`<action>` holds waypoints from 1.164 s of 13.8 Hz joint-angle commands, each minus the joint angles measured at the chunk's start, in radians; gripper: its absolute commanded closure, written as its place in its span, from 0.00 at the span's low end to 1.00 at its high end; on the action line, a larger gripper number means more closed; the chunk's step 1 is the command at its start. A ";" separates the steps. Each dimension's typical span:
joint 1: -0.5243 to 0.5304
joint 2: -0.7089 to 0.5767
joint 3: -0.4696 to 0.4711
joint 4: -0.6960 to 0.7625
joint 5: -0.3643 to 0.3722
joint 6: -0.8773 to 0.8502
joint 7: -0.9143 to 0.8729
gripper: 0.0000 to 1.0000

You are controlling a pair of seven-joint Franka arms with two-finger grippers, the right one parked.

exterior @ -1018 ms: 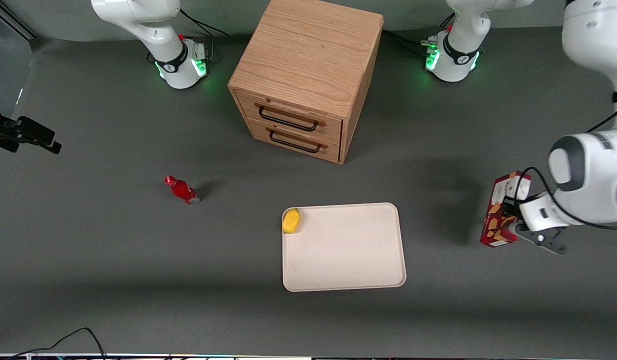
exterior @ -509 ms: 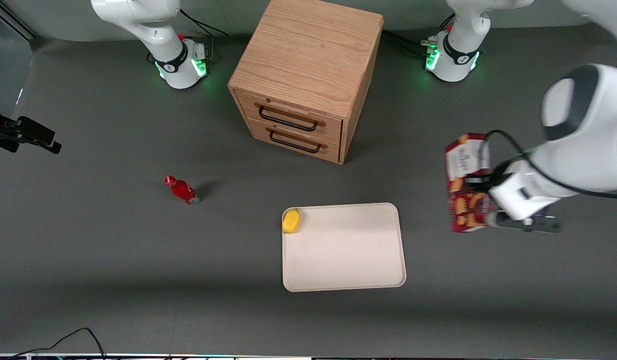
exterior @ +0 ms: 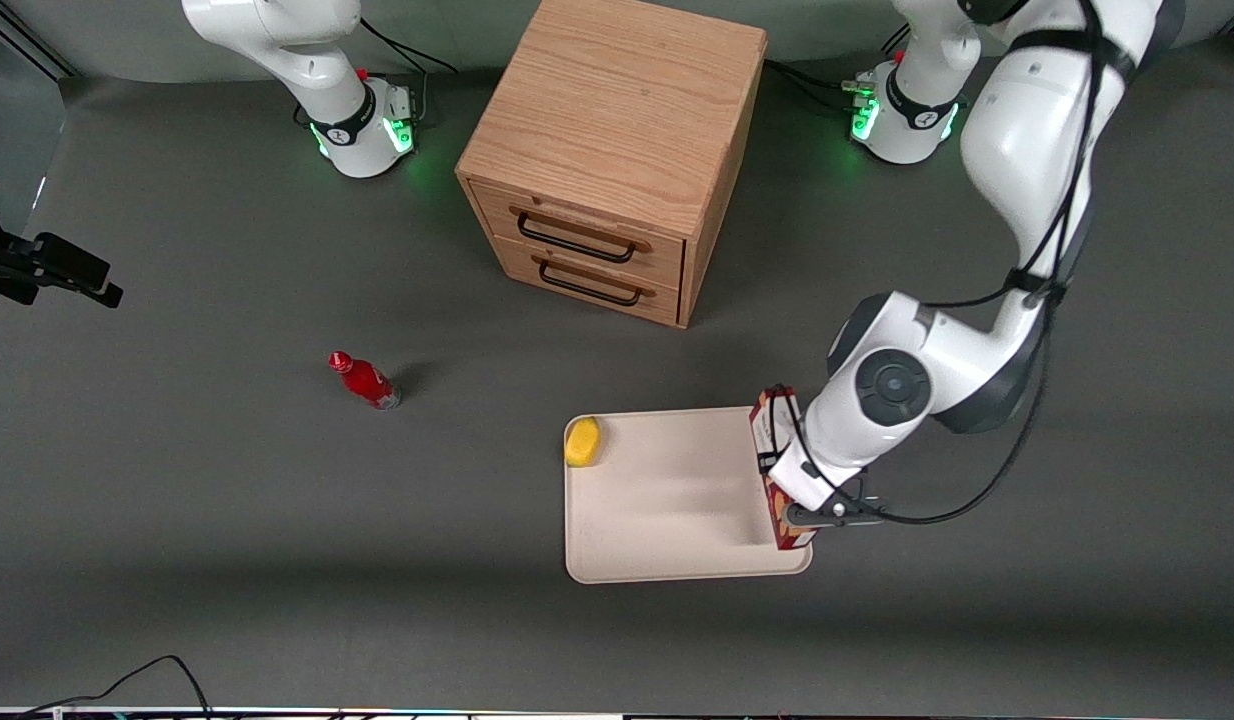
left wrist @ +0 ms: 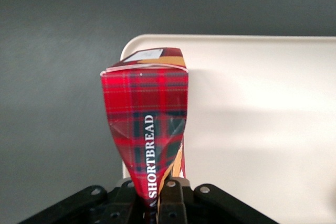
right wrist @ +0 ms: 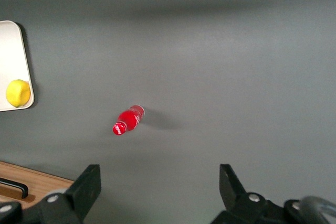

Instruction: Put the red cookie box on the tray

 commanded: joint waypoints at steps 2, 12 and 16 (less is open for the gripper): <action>0.024 -0.035 -0.003 -0.046 0.092 0.038 -0.040 0.00; 0.048 -0.547 0.218 -0.052 -0.304 -0.664 0.536 0.00; 0.048 -0.788 0.367 -0.296 -0.355 -0.679 0.772 0.00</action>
